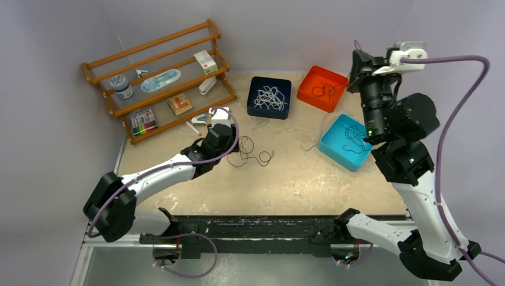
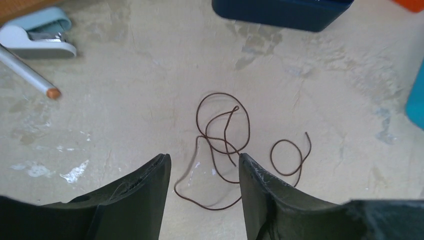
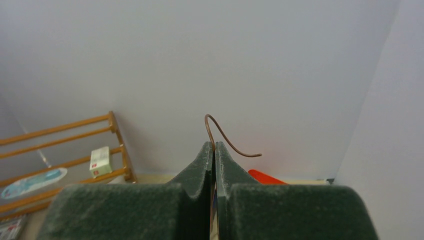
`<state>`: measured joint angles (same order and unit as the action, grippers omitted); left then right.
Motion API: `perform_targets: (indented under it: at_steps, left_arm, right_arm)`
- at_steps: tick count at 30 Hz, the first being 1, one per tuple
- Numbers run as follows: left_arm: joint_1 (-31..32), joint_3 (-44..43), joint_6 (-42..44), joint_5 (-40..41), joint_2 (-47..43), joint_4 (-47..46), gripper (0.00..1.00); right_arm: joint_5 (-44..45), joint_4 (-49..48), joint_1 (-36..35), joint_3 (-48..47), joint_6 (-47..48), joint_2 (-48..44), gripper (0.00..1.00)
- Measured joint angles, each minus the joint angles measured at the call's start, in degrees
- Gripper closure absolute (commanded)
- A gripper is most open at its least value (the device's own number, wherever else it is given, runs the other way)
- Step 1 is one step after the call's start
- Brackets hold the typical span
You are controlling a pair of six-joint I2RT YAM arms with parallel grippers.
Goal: Untangle the cables
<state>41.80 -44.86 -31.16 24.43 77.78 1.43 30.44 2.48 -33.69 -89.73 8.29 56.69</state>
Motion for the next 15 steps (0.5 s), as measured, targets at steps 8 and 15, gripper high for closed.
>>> perform_targets:
  at_steps: [8, 15]
  left_arm:
    - [0.0, -1.0, 0.8, 1.4, -6.2, 3.2, 0.47]
    - [0.0, -2.7, 3.3, -2.3, -8.6, 1.3, 0.44]
  right_arm:
    - [-5.0, 2.1, 0.0, 2.9, -4.5, 2.8, 1.00]
    - [-11.5, 2.2, 0.0, 2.9, -7.9, 5.9, 1.00]
